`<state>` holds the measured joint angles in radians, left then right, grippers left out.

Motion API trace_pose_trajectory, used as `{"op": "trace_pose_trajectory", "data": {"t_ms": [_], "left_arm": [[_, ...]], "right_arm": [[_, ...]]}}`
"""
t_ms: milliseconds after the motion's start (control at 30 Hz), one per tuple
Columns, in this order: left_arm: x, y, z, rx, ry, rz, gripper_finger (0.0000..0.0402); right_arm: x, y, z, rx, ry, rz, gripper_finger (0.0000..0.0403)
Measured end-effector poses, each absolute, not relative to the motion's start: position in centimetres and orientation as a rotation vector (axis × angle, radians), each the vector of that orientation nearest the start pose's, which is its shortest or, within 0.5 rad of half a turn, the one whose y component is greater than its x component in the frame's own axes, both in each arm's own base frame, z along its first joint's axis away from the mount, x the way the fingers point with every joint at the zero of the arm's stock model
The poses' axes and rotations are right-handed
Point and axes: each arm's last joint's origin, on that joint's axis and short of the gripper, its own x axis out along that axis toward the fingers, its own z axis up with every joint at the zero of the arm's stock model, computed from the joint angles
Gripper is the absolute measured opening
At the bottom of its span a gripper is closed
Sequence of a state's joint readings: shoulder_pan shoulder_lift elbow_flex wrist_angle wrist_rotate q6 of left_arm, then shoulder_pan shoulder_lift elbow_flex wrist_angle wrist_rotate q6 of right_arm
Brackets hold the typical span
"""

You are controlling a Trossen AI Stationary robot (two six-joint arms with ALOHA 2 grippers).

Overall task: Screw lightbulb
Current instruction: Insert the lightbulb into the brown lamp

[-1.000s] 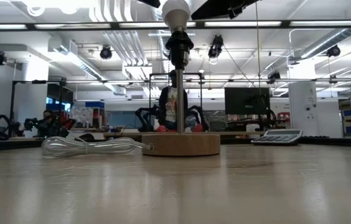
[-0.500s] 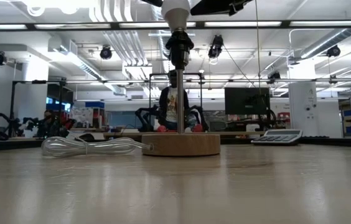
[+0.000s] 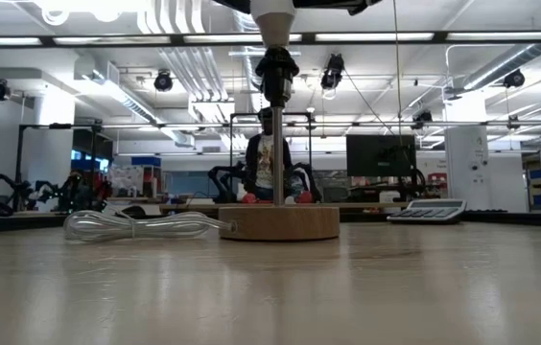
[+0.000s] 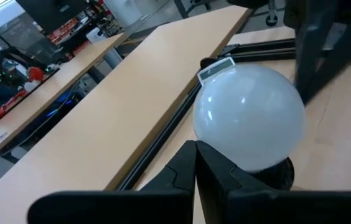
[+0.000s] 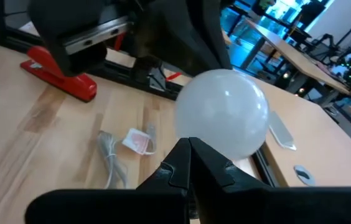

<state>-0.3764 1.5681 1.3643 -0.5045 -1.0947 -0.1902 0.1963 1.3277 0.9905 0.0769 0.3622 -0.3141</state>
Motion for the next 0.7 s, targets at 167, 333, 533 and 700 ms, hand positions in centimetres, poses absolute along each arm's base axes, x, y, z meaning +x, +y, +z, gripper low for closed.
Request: {"op": "trace_pose_trajectory", "data": {"t_ms": [167, 333, 533, 700], "left_arm": [[32.04, -9.43, 32.37, 0.305, 0.471, 0.739, 0.0001], [32.19, -8.88, 32.36, 0.299, 0.465, 0.774, 0.0001], [32.18, -8.85, 32.35, 0.327, 0.474, 0.778, 0.0001], [32.11, -8.98, 32.37, 0.328, 0.467, 0.79, 0.0001]], "right_arm": [[29.52, 4.97, 31.15, -0.373, 0.268, -0.137, 0.0], [29.53, 4.88, 31.21, -0.35, 0.264, -0.159, 0.0], [29.49, 4.82, 31.18, -0.351, 0.271, -0.18, 0.0], [29.42, 4.79, 31.18, -0.34, 0.274, -0.184, 0.0]]}}
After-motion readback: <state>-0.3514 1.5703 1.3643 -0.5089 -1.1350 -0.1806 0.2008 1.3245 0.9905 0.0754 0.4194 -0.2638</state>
